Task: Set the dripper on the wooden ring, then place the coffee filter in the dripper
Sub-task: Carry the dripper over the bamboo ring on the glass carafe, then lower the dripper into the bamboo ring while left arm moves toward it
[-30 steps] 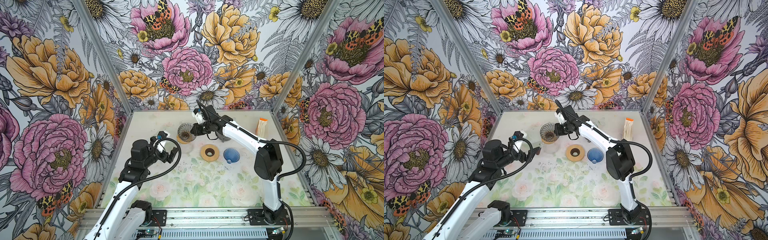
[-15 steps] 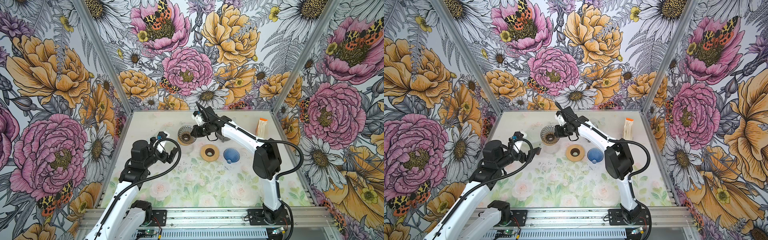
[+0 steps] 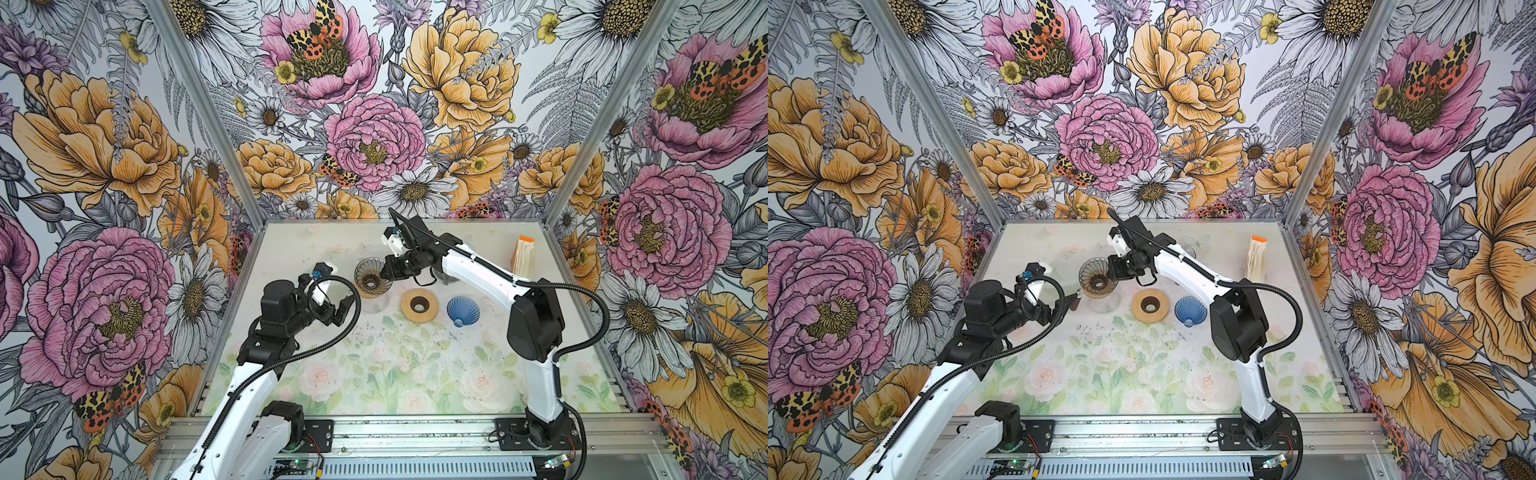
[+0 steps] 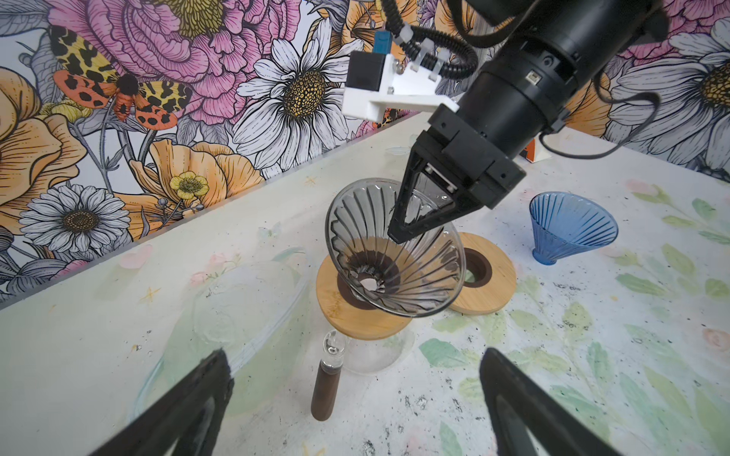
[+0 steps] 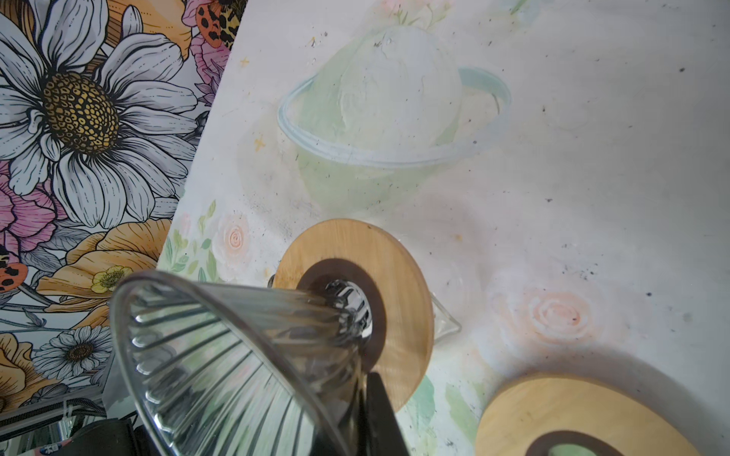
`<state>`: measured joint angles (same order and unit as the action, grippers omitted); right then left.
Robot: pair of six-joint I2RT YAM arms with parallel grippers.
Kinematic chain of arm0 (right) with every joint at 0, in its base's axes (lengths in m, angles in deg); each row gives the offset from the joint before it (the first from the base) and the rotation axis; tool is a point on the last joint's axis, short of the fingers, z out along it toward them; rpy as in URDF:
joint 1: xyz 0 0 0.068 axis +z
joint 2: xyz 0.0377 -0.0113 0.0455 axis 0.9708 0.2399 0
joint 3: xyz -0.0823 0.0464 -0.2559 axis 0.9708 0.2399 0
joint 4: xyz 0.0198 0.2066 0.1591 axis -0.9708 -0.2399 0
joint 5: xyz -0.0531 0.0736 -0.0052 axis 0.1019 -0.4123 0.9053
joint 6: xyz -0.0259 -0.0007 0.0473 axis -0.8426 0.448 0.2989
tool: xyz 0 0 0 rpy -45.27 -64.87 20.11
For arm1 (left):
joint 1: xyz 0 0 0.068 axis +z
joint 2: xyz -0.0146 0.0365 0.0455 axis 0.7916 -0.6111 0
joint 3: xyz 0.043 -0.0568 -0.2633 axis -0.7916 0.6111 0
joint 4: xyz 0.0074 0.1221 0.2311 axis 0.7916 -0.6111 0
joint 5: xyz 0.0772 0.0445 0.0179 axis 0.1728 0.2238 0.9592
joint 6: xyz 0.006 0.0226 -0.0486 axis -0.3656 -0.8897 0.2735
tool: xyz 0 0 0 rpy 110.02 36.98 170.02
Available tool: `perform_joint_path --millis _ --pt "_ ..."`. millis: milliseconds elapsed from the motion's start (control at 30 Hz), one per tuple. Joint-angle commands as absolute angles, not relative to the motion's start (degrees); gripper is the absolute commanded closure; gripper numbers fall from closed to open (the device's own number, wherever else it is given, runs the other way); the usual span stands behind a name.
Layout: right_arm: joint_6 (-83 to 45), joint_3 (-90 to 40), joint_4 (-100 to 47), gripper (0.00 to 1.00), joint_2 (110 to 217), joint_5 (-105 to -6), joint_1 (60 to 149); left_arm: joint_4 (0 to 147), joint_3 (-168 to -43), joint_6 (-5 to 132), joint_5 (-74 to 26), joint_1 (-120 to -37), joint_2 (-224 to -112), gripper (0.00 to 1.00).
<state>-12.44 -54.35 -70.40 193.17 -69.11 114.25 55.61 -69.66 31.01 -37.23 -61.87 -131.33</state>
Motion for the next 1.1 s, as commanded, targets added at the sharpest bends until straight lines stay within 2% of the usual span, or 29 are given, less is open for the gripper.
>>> perform_joint_path --millis 0,500,867,1067 --pt "-13.0 -52.28 -75.86 0.93 191.39 -68.55 114.96 56.54 -71.12 32.33 -38.44 -61.27 -131.33 0.01" --pt "-13.13 -53.48 -81.6 0.92 190.22 -66.97 116.37 56.21 -74.23 38.45 -35.33 -60.43 -134.81 0.01" --pt "-13.2 -61.54 -81.51 0.79 191.94 -65.4 116.27 50.39 -79.78 42.75 -36.14 -60.53 -137.88 0.01" --pt "-13.52 -64.48 -81.51 0.76 193.03 -64.6 116.37 48.62 -80.54 44.79 -36.12 -60.56 -137.79 0.01"
